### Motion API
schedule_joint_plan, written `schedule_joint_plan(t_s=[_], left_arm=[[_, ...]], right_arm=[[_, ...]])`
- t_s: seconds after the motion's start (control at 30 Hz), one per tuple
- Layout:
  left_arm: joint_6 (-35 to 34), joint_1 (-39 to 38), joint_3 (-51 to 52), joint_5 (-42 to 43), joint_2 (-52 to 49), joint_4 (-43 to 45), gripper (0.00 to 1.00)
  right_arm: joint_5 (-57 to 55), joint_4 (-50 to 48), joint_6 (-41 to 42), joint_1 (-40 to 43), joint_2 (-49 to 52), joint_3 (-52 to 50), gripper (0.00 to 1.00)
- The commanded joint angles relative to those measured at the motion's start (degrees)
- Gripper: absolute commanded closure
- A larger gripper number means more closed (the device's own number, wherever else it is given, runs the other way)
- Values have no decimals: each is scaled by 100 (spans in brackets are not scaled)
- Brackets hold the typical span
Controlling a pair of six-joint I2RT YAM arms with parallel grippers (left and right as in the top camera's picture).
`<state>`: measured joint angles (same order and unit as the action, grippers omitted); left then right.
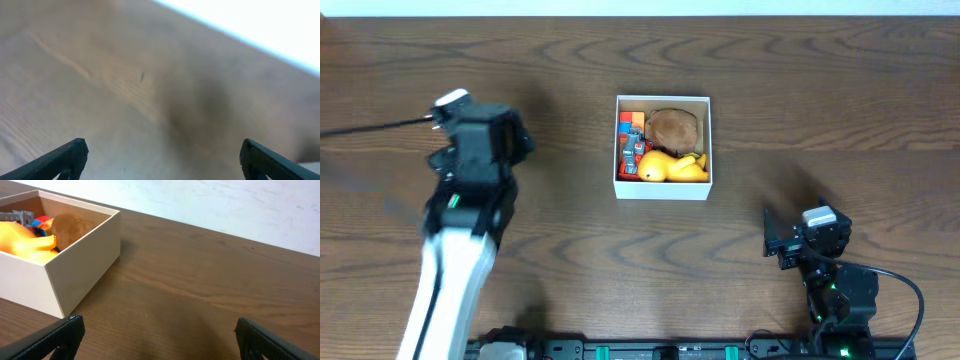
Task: Pack container
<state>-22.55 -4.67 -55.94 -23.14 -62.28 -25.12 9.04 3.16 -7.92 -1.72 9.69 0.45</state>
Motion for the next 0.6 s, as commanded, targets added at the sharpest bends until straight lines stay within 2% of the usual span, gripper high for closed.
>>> schedule_joint_plan(t_s=[0.0, 0.23, 0.4, 0.57], left_arm=[[-70, -7, 146, -133, 1097, -96, 2], [-50, -7, 409, -138, 3224, -1200, 2], [-55, -7, 597, 9, 4280, -1998, 2], [-74, -7, 1137, 17, 5191, -2146, 2]], right_arm=[[42, 20, 61, 68, -31, -13, 1], [42, 20, 61, 68, -31, -13, 1], [42, 20, 61, 68, -31, -13, 1], [42, 20, 61, 68, -31, -13, 1]])
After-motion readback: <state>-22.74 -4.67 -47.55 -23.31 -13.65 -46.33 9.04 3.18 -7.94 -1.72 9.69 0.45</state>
